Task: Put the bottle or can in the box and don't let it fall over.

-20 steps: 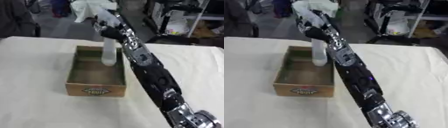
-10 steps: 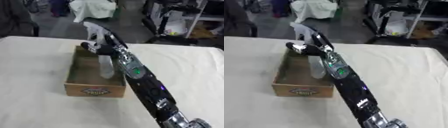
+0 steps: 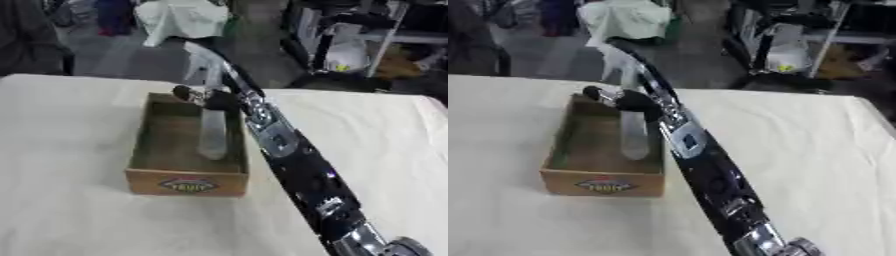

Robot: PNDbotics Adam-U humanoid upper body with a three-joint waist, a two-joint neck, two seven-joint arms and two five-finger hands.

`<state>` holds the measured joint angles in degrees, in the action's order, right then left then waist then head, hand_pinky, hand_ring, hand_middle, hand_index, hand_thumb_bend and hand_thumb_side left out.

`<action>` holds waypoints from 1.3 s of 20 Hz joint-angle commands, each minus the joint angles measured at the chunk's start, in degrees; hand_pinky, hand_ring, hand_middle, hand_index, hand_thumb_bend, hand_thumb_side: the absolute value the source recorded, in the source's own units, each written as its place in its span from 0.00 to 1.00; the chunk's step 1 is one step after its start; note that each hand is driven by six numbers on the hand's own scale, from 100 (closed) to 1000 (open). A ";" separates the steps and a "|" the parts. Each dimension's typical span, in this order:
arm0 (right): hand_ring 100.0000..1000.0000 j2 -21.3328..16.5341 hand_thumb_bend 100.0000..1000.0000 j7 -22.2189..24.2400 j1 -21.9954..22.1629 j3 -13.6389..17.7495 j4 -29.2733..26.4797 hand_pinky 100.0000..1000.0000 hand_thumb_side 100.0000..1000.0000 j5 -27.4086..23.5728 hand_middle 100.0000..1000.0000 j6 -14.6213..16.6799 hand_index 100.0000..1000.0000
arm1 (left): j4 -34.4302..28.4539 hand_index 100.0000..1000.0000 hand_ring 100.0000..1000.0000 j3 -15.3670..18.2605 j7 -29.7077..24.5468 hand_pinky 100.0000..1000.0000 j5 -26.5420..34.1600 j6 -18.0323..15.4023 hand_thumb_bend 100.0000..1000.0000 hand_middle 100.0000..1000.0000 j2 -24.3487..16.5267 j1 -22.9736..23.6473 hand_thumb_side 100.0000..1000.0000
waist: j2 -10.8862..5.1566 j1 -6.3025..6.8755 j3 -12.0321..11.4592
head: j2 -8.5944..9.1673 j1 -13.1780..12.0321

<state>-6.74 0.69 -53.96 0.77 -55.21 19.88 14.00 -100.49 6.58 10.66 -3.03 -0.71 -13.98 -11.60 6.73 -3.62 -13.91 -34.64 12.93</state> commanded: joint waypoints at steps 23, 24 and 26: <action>0.82 -22.49 0.64 -4.87 28.97 6.06 -32.87 0.64 0.64 -27.71 0.87 -0.86 1.00 | -0.82 0.83 0.75 2.28 1.91 0.71 -0.76 0.06 0.45 0.62 -1.15 1.17 0.72 | -0.57 0.23 8.04 | -0.75 -6.07; 0.81 -21.98 0.62 -5.49 30.50 6.72 -34.02 0.64 0.61 -27.75 0.86 -0.98 1.00 | -0.82 0.83 0.75 2.34 1.96 0.71 -0.73 0.07 0.45 0.62 -1.12 1.26 0.72 | -0.54 0.19 8.25 | -0.87 -6.17; 0.81 -20.89 0.60 -6.40 33.32 7.78 -36.15 0.63 0.60 -27.45 0.86 -1.32 1.00 | -0.79 0.83 0.75 2.41 2.04 0.71 -0.82 0.09 0.45 0.62 -1.07 1.37 0.72 | -0.44 0.16 8.65 | -0.91 -6.32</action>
<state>-26.87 -4.98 -20.20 7.31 -88.84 -7.34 12.79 -100.31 8.40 12.48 -3.53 -0.60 -14.03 -9.98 6.73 -3.61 -5.24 -35.26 6.84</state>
